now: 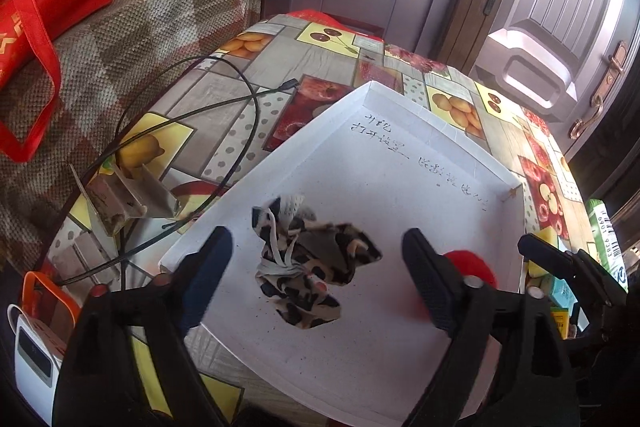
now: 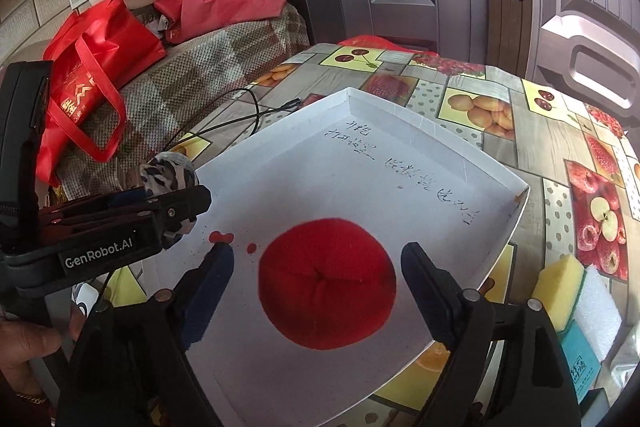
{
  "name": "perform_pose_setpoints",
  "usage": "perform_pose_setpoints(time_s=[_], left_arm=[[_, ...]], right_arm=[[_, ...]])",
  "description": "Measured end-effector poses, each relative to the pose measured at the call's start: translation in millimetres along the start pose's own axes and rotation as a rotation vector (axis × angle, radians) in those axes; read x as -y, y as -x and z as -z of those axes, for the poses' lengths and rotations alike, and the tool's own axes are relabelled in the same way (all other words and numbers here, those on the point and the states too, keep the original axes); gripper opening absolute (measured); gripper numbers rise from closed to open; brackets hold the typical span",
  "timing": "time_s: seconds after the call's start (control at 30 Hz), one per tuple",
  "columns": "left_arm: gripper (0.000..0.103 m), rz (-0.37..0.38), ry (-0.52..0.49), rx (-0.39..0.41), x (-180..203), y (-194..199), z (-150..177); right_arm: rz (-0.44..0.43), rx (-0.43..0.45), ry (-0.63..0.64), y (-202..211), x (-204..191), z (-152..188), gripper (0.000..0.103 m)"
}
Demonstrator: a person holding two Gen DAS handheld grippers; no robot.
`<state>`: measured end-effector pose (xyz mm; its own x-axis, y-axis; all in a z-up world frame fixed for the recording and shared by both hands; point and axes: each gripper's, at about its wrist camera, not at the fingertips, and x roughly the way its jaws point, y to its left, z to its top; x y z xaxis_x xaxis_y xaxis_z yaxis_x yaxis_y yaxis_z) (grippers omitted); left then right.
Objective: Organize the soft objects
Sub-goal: 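Lower and open the right tool in the tray while the left tool releases the cloth there, then move the right tool to the pink fluffy ball while the left tool approaches the white foam block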
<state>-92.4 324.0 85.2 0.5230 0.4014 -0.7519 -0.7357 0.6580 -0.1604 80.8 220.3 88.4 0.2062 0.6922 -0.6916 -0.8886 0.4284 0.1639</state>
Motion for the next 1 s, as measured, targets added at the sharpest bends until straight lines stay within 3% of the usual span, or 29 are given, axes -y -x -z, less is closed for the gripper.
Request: perform_pose_setpoints(time_s=[0.07, 0.13, 0.47, 0.67, 0.87, 1.0], left_arm=[[0.103, -0.013, 0.003, 0.029, -2, 5, -2], [0.103, -0.029, 0.016, 0.050, -5, 10, -3], [0.103, -0.020, 0.021, 0.107, 1, 41, 6], [0.103, 0.001, 0.016, 0.174, 8, 72, 0], [0.103, 0.112, -0.043, 0.249, 31, 109, -1], [0.103, 0.213, -0.154, 0.228, 67, 114, 12]], right_arm=[[0.017, 0.012, 0.035, 2, -4, 1, 0.092], [0.025, 0.019, 0.045, 5, -6, 2, 0.103], [0.062, 0.082, 0.063, 43, -14, 9, 0.103], [0.091, 0.181, 0.053, 90, -5, 5, 0.103], [0.198, 0.398, -0.032, 173, 28, -7, 0.103], [0.278, 0.479, -0.108, 212, 55, 6, 0.103]])
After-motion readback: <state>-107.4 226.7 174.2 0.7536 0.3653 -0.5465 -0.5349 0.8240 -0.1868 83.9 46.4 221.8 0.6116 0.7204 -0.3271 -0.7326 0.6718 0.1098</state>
